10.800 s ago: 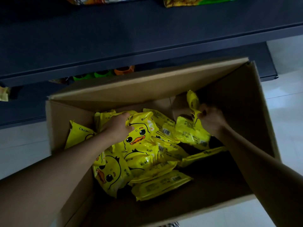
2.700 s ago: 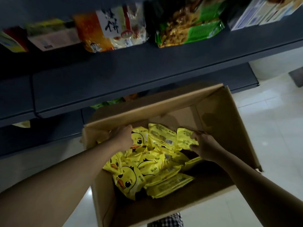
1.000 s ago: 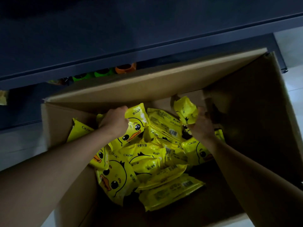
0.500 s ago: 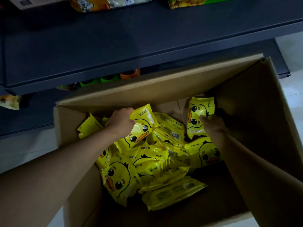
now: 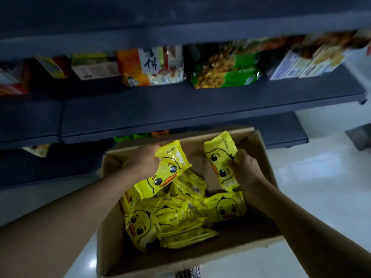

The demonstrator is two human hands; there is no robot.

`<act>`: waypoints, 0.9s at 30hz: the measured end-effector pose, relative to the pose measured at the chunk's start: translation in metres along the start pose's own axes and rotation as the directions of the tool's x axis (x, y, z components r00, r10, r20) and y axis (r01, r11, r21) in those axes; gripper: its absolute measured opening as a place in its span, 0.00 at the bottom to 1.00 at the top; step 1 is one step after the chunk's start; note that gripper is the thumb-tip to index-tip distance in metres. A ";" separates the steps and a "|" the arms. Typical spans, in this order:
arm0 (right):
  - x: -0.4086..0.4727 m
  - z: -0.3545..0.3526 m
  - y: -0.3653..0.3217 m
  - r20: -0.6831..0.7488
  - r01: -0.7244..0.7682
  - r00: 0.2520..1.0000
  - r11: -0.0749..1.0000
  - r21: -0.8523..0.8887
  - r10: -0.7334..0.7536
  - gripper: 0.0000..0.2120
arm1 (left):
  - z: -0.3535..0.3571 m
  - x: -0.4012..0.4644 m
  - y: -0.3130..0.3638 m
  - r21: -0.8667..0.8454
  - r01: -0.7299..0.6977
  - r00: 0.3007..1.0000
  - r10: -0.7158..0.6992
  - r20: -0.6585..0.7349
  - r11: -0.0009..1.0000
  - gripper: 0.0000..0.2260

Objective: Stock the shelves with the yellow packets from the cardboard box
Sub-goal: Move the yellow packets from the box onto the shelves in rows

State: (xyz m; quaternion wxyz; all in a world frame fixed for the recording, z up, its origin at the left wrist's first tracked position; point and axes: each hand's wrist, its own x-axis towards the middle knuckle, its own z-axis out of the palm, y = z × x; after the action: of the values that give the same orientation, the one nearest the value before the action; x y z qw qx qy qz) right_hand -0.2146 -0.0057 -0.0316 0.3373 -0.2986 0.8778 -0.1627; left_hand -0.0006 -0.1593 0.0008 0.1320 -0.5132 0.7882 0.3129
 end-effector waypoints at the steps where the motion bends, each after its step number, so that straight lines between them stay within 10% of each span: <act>1: -0.007 -0.016 -0.009 0.010 0.044 0.999 0.999 -0.013 -0.044 0.14 | -0.011 -0.010 0.008 0.003 -0.004 1.000 0.004 -0.015 1.000 0.19; 27: -0.238 -0.296 -0.289 -0.172 0.563 0.752 0.757 -0.332 -0.636 0.12 | -0.374 -0.230 0.060 0.209 -0.337 0.825 0.395 -0.404 0.918 0.04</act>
State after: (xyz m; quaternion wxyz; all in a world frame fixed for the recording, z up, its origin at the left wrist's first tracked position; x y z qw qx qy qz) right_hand -0.1577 -0.0518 0.4399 0.0992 -0.5822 0.7851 -0.1864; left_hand 0.0889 -0.2110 0.4320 -0.0783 -0.3996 0.8997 0.1573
